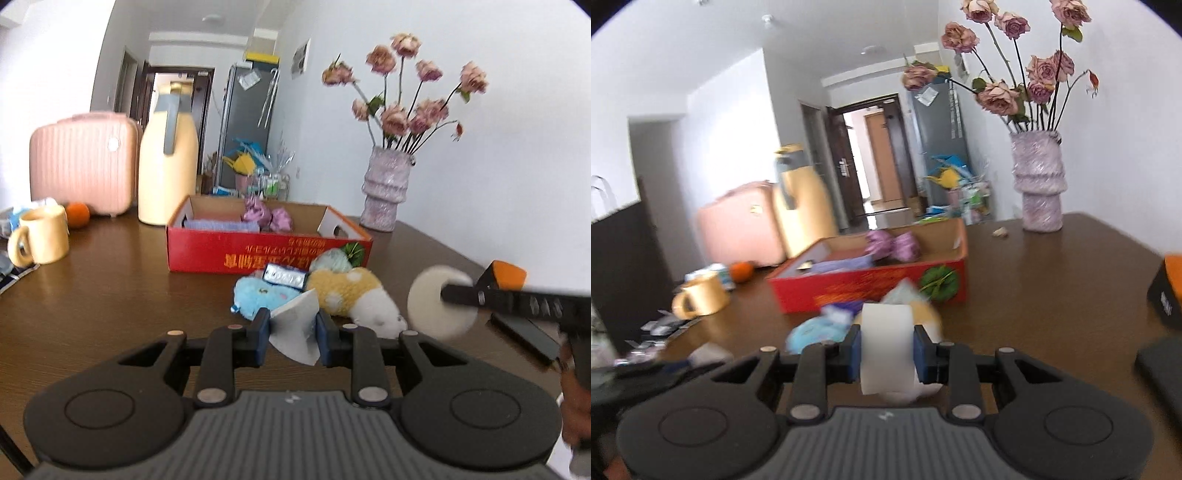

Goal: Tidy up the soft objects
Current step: 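Carry both white sponges into the box and open both grippers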

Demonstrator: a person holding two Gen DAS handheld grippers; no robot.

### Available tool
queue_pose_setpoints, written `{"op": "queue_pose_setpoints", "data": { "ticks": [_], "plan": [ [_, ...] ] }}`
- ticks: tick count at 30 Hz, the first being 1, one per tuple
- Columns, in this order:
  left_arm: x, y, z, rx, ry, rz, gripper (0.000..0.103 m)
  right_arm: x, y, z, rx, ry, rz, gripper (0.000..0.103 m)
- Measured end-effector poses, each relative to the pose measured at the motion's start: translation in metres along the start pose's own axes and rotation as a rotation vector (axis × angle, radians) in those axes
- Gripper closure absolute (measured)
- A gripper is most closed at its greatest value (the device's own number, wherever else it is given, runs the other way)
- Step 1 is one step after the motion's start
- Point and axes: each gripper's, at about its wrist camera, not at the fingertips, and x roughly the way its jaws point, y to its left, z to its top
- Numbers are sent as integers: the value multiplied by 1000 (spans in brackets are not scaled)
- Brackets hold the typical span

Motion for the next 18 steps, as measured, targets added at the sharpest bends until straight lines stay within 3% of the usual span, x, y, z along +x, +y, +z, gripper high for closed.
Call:
{"op": "queue_pose_setpoints", "data": {
  "ticks": [10, 15, 18],
  "plan": [
    [-28, -12, 2, 18, -39, -20, 76, -49, 18, -19, -7, -10, 19, 75],
    [-16, -7, 11, 20, -40, -24, 76, -45, 14, -19, 5, -14, 14, 75],
    [8, 0, 36, 27, -58, -64, 76, -30, 9, -9, 9, -8, 20, 75]
  ]
}}
